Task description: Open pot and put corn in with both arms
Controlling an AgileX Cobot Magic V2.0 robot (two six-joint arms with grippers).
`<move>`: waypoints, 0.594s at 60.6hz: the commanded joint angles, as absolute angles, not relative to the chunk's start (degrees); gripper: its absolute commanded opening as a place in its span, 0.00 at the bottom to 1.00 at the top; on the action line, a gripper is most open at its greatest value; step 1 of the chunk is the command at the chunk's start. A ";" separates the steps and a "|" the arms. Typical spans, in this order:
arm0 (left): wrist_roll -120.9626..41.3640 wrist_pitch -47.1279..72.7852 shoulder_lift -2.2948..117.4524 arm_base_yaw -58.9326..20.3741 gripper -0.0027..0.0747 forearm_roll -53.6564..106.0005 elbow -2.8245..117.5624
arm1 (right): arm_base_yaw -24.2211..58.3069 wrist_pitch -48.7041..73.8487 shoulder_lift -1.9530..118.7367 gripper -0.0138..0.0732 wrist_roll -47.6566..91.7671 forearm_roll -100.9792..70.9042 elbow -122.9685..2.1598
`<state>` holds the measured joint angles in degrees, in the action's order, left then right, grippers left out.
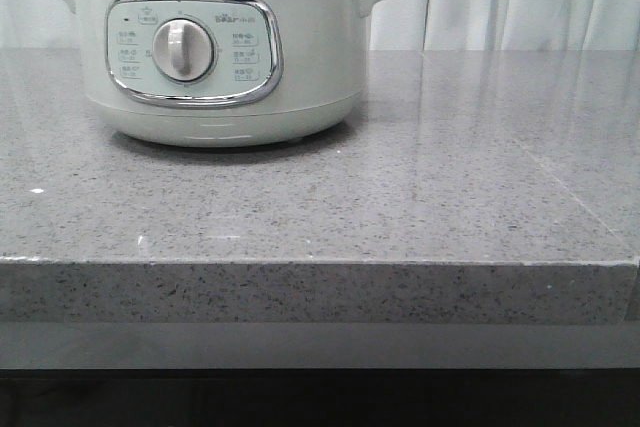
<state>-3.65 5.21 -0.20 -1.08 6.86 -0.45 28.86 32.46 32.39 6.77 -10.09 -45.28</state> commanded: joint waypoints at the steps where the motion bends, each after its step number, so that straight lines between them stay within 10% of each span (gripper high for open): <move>1: -3.59 0.97 -1.18 -1.11 0.01 7.56 -0.54 | 28.84 27.90 32.52 0.28 6.94 -10.34 -46.66; 36: -3.59 0.97 -1.18 -1.11 0.01 7.56 -0.54 | 15.82 7.43 19.00 0.28 6.94 -7.21 -29.80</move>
<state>-3.65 5.21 -0.20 -1.08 6.98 -0.45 20.32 16.90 22.59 6.77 -7.62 -33.21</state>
